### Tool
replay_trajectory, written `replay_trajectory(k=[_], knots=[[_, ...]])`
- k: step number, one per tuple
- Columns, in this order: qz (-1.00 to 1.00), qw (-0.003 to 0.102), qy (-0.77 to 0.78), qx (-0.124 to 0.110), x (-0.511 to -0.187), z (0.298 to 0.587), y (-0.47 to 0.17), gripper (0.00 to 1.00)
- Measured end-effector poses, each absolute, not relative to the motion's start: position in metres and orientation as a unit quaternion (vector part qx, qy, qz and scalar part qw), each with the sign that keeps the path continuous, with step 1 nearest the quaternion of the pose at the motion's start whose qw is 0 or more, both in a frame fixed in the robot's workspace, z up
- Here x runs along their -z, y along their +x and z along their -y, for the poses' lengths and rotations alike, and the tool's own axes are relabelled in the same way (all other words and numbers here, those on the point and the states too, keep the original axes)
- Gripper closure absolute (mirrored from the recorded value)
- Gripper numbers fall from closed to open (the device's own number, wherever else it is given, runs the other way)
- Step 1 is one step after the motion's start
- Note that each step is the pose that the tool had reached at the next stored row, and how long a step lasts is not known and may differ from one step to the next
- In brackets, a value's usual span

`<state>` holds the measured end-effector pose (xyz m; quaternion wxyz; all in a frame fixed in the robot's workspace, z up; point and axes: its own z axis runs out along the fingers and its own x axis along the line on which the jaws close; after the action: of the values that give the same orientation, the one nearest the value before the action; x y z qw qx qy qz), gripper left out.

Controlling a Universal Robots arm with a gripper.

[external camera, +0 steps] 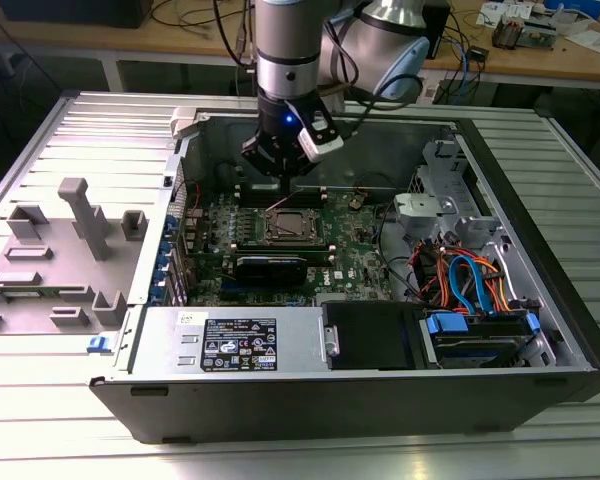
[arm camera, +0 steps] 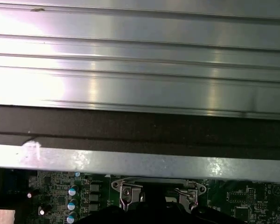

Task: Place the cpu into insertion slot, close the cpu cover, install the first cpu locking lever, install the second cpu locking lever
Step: 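Install the first cpu locking lever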

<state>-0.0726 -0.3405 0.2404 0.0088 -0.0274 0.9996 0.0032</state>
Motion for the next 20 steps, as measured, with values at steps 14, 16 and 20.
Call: replay_trajectory(k=[14, 16, 20], knots=[[-1.0, 0.009, -0.027, -0.004, -0.234, 0.339, -0.068, 0.89], [-1.0, 0.009, -0.027, -0.004, -0.233, 0.338, -0.065, 0.89], [-1.0, 0.009, -0.027, -0.004, -0.226, 0.336, -0.061, 0.89]])
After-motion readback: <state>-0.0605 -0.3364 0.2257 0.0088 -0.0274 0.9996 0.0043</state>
